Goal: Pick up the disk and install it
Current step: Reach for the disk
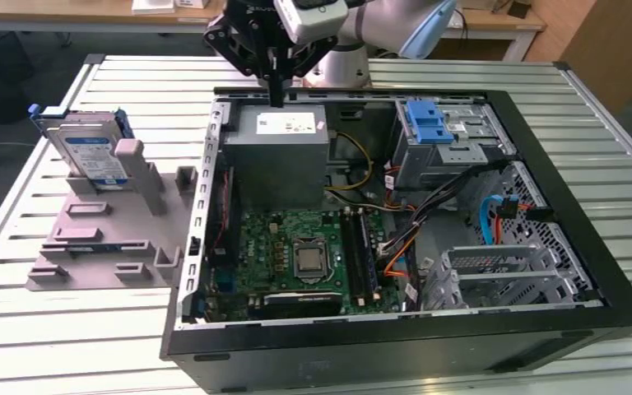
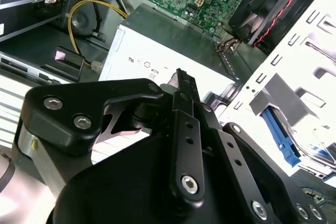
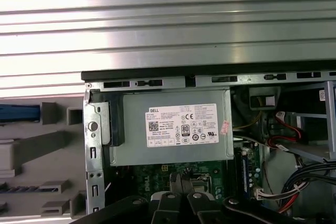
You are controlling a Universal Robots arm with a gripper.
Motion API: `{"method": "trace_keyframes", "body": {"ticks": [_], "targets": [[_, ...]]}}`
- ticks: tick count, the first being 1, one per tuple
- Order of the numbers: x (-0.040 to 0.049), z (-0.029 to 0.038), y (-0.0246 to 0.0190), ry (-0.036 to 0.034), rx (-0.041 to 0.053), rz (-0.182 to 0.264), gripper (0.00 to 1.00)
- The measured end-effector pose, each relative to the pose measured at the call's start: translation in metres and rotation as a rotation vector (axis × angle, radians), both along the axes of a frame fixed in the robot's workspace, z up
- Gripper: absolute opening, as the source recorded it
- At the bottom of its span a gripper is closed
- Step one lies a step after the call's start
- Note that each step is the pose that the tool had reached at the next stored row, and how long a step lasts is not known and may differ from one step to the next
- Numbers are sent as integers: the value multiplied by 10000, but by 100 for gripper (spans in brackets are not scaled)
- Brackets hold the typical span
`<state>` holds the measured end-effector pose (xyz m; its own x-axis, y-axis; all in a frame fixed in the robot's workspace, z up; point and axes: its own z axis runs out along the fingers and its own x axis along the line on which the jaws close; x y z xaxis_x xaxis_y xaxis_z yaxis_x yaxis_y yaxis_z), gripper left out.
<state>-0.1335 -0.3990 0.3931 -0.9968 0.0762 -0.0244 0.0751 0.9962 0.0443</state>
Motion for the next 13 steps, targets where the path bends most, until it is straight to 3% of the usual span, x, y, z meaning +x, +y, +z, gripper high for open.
{"method": "trace_keyframes", "body": {"ticks": [13], "targets": [[-45, -5, 0, 0, 0, 0, 11]]}}
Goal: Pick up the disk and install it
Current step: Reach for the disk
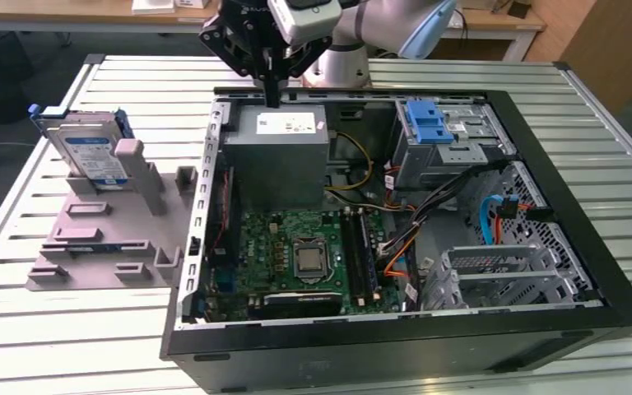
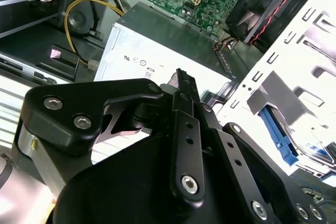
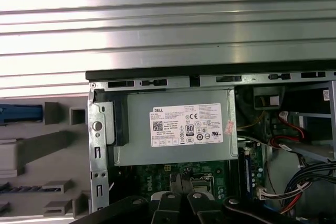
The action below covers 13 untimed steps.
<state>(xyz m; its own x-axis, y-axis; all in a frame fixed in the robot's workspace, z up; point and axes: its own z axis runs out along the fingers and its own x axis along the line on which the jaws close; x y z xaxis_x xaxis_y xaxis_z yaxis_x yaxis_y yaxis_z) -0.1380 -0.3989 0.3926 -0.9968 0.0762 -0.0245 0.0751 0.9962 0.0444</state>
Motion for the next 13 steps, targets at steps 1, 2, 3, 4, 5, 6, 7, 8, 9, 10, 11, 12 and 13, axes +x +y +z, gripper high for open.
{"method": "trace_keyframes", "body": {"ticks": [1, 2, 3, 4, 5, 6, 7, 8, 9, 10, 11, 12, 13], "targets": [[-5, -1, 0, 0, 0, 0, 11], [-10, -1, 0, 0, 0, 0, 11], [-15, -2, 0, 0, 0, 0, 11], [-19, -3, 0, 0, 0, -1, 11], [-22, -4, 0, 0, 0, -1, 11], [-25, -4, 0, 2, 0, 0, 11], [-28, -5, 0, 3, 0, 0, 11], [-31, -6, 0, 4, -1, 0, 11], [-34, -6, 0, 4, -1, 0, 11], [-36, -7, 0, 4, -1, 0, 11], [-38, -7, 0, 5, -1, 0, 11], [-40, -8, 0, 6, -1, 1, 11], [-42, -9, 0, 7, -1, 0, 11]]}}
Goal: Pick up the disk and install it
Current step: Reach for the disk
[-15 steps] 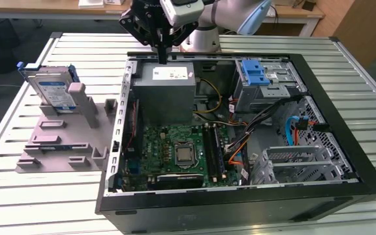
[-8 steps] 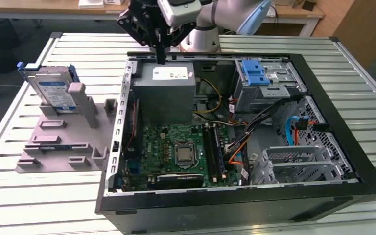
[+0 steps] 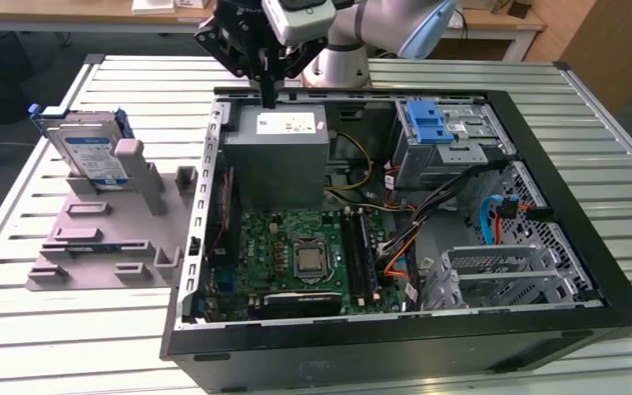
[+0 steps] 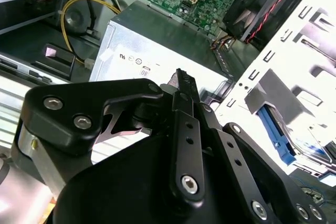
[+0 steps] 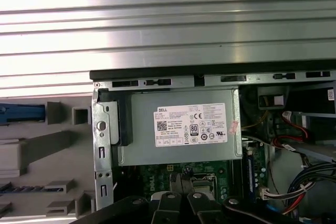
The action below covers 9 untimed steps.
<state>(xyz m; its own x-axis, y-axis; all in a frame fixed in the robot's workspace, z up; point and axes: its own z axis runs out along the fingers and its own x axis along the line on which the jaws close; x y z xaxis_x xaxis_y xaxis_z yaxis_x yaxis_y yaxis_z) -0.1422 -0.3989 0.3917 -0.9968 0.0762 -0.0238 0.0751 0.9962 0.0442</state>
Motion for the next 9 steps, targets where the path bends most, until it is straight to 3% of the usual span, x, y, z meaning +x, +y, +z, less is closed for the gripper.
{"method": "trace_keyframes", "body": {"ticks": [9], "targets": [[-19, -20, 5, 69, 1, 0, 11]]}}
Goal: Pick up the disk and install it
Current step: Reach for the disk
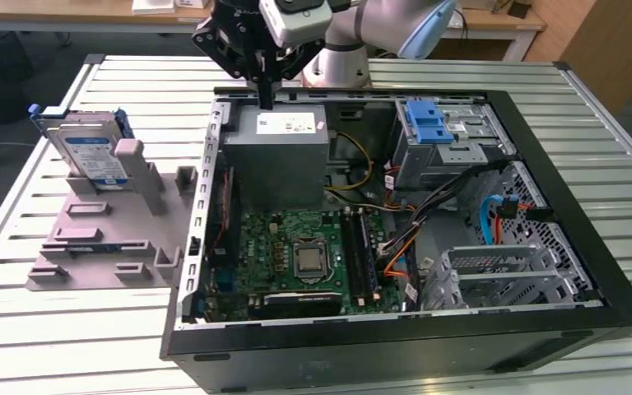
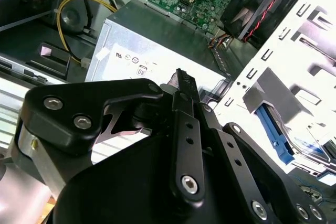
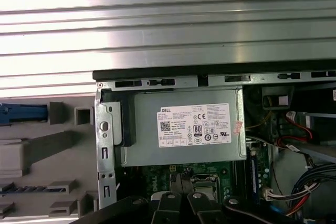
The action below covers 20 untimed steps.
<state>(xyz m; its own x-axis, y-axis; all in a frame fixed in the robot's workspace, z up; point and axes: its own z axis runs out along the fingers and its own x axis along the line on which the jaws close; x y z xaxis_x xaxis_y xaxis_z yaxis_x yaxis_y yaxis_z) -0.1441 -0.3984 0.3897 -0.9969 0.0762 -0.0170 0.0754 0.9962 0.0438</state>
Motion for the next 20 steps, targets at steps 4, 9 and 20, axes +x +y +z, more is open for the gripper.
{"method": "trace_keyframes", "body": {"ticks": [4, 9, 20], "targets": [[-13, -3, 0, 6, 0, 0, 11], [-38, -8, 1, 10, 0, -1, 11], [-80, -19, 1, 31, 0, 0, 11]]}}
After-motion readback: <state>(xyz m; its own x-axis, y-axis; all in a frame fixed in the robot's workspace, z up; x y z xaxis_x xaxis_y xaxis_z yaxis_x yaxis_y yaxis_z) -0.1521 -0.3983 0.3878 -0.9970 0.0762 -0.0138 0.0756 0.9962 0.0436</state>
